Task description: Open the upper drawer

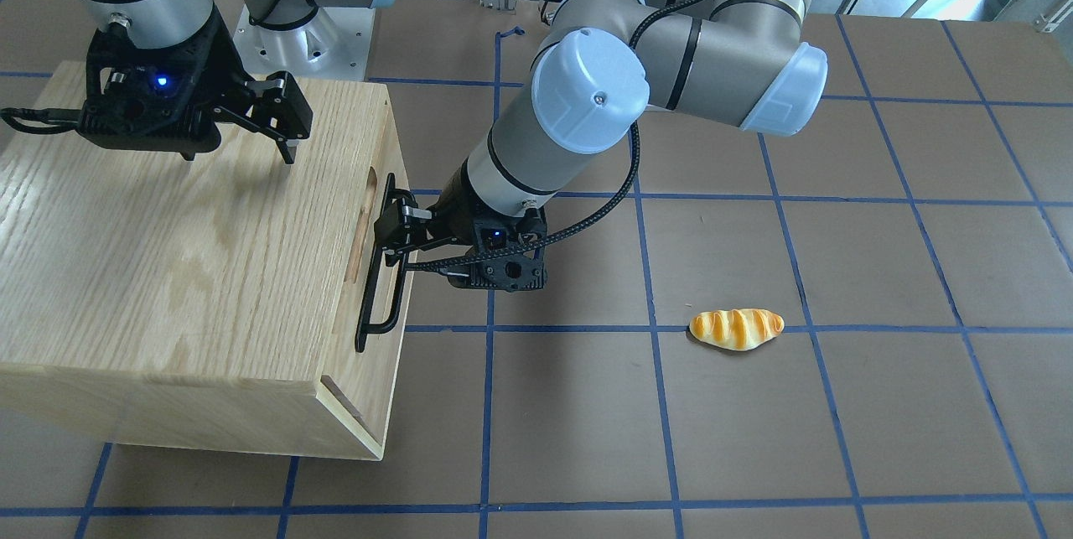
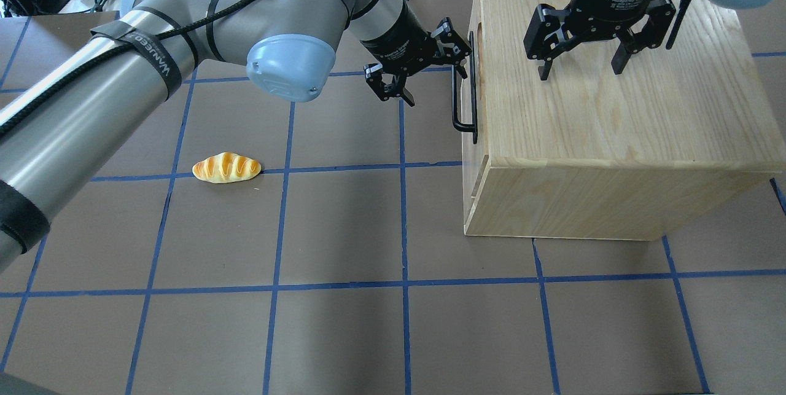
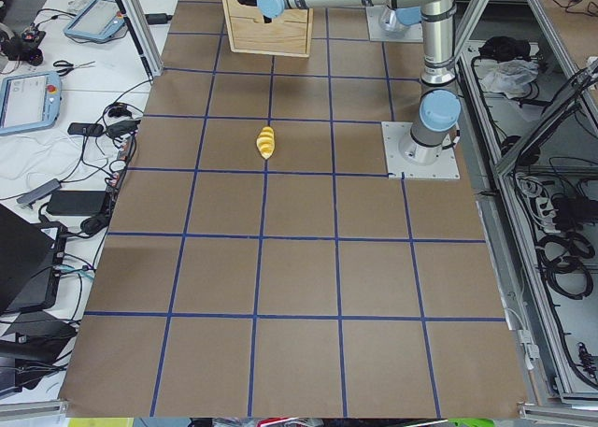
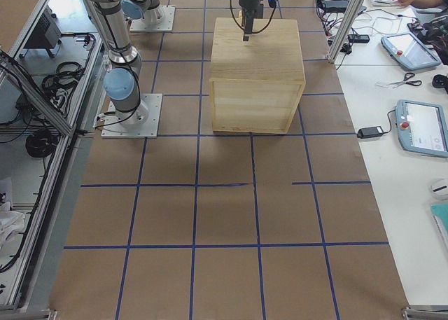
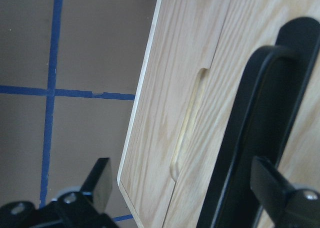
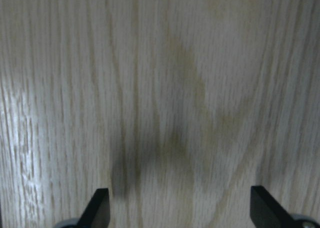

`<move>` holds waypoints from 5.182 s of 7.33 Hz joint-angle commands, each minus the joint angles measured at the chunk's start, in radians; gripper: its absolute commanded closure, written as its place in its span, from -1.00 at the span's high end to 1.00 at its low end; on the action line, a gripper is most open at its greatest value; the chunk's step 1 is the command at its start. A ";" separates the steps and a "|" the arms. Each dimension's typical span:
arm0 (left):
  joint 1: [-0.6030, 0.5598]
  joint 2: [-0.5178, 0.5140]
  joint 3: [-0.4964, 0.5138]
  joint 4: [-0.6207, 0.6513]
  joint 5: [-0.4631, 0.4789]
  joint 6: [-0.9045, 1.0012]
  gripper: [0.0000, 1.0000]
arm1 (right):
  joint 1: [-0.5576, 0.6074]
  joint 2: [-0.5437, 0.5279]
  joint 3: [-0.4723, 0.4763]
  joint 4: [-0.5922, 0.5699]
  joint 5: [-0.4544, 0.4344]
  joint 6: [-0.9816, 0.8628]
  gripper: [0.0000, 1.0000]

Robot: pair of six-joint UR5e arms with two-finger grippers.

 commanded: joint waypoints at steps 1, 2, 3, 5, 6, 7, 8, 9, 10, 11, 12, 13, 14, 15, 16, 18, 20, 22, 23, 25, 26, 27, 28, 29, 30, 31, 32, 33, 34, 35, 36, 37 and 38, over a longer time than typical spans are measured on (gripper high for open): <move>-0.001 -0.014 -0.002 0.009 0.001 0.006 1.00 | -0.001 0.000 0.000 0.000 0.000 0.000 1.00; -0.001 -0.015 -0.002 0.011 0.005 0.011 1.00 | 0.000 0.000 0.000 0.000 0.000 -0.002 1.00; -0.001 -0.013 -0.004 0.011 0.010 0.014 1.00 | 0.000 0.000 0.000 0.000 0.000 0.000 1.00; -0.001 -0.024 -0.007 0.012 0.011 0.015 1.00 | -0.001 0.000 0.000 0.000 0.000 0.000 1.00; -0.003 -0.024 -0.010 0.012 0.013 0.015 1.00 | 0.000 0.000 0.002 0.000 0.000 -0.002 1.00; -0.009 -0.024 -0.010 0.012 0.018 0.018 1.00 | 0.000 0.000 0.000 0.000 0.000 -0.002 1.00; -0.010 -0.021 -0.010 0.012 0.018 0.028 1.00 | 0.000 0.000 0.000 0.000 0.000 0.000 1.00; -0.012 -0.022 -0.012 0.009 0.060 0.041 1.00 | -0.001 0.000 0.000 0.000 0.000 0.000 1.00; -0.012 -0.022 -0.016 0.009 0.094 0.081 1.00 | 0.000 0.000 0.000 0.000 0.000 0.000 1.00; -0.012 -0.010 -0.027 0.007 0.096 0.083 1.00 | 0.000 0.000 0.000 0.000 0.000 -0.002 1.00; -0.012 0.007 -0.028 -0.003 0.096 0.083 1.00 | 0.000 0.000 0.000 0.000 0.000 -0.002 1.00; -0.012 0.008 -0.030 -0.006 0.102 0.106 1.00 | 0.000 0.000 0.000 0.000 0.000 0.000 1.00; -0.012 0.011 -0.032 -0.009 0.138 0.130 1.00 | 0.000 0.000 0.000 0.000 0.000 0.000 1.00; -0.012 0.013 -0.041 -0.009 0.146 0.135 1.00 | 0.000 0.000 0.000 0.000 0.000 -0.002 1.00; -0.010 0.015 -0.050 -0.008 0.146 0.155 1.00 | 0.000 0.000 0.000 0.000 0.000 -0.002 1.00; -0.006 0.027 -0.053 -0.008 0.157 0.176 1.00 | 0.000 0.000 0.000 0.000 0.000 0.000 1.00; 0.011 0.042 -0.056 -0.022 0.169 0.207 1.00 | 0.000 0.000 0.000 0.000 0.000 -0.002 1.00; 0.025 0.056 -0.056 -0.055 0.174 0.242 1.00 | 0.000 0.000 0.000 0.000 0.000 0.000 1.00; 0.043 0.062 -0.056 -0.071 0.197 0.273 1.00 | 0.000 0.000 0.000 0.000 0.000 -0.002 1.00; 0.059 0.077 -0.074 -0.082 0.197 0.301 1.00 | 0.000 0.000 0.000 0.000 0.000 0.000 1.00; 0.079 0.088 -0.087 -0.082 0.197 0.322 1.00 | -0.001 0.000 0.000 0.000 0.000 0.000 1.00; 0.097 0.100 -0.097 -0.091 0.196 0.330 1.00 | -0.001 0.000 0.002 0.000 0.000 0.000 1.00; 0.102 0.111 -0.108 -0.095 0.196 0.337 1.00 | 0.000 0.000 0.000 0.000 0.000 0.000 1.00; 0.120 0.119 -0.111 -0.107 0.196 0.353 1.00 | 0.000 0.000 0.000 0.000 0.000 0.000 1.00; 0.144 0.130 -0.111 -0.126 0.196 0.382 1.00 | 0.000 0.000 0.000 0.000 0.000 0.000 1.00; 0.174 0.140 -0.113 -0.152 0.194 0.408 1.00 | -0.001 0.000 0.000 0.000 0.000 0.000 1.00; 0.189 0.146 -0.113 -0.169 0.191 0.414 1.00 | 0.000 0.000 0.000 0.000 0.000 0.000 1.00; 0.189 0.148 -0.113 -0.170 0.195 0.414 1.00 | 0.000 0.000 0.000 0.000 0.000 0.000 1.00; 0.192 0.146 -0.113 -0.170 0.196 0.414 1.00 | -0.001 0.000 0.000 0.000 0.000 0.000 1.00; 0.192 0.148 -0.114 -0.170 0.197 0.416 1.00 | 0.000 0.000 0.000 0.000 0.000 0.000 1.00; 0.194 0.148 -0.114 -0.172 0.197 0.423 1.00 | 0.000 0.000 0.000 0.000 0.000 0.000 1.00; 0.194 0.148 -0.114 -0.177 0.199 0.430 1.00 | 0.000 0.000 0.000 0.000 0.000 0.000 1.00; 0.201 0.150 -0.116 -0.180 0.199 0.436 1.00 | 0.000 0.000 0.000 0.000 0.000 0.000 1.00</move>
